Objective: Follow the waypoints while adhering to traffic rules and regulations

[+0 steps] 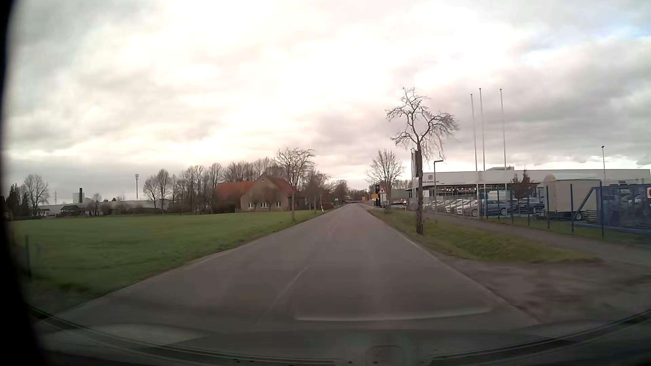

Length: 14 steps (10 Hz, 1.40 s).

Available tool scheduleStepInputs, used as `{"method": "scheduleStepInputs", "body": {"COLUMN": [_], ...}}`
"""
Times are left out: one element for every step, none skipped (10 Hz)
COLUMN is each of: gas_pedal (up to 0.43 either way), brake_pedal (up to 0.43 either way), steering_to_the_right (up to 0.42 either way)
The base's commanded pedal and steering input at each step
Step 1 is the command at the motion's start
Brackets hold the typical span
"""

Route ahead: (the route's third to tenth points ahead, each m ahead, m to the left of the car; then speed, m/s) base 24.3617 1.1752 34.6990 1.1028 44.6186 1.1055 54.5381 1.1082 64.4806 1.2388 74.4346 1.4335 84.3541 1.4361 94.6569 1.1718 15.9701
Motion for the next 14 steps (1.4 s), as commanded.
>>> {"method": "scheduleStepInputs", "body": {"gas_pedal": [0.197,0.197,0.197,0.209,0.209,0.209,0.220,0.350,0.390,0.390,0.378,0.370,0.358,0.358], "brake_pedal": [0.000,0.000,0.000,0.000,0.000,0.000,0.000,0.000,0.000,0.000,0.000,0.000,0.000,0.000], "steering_to_the_right": [0.003,0.003,0.003,0.003,0.002,0.002,0.002,0.002,0.002,0.000,-0.001,-0.001,-0.004,-0.005]}}
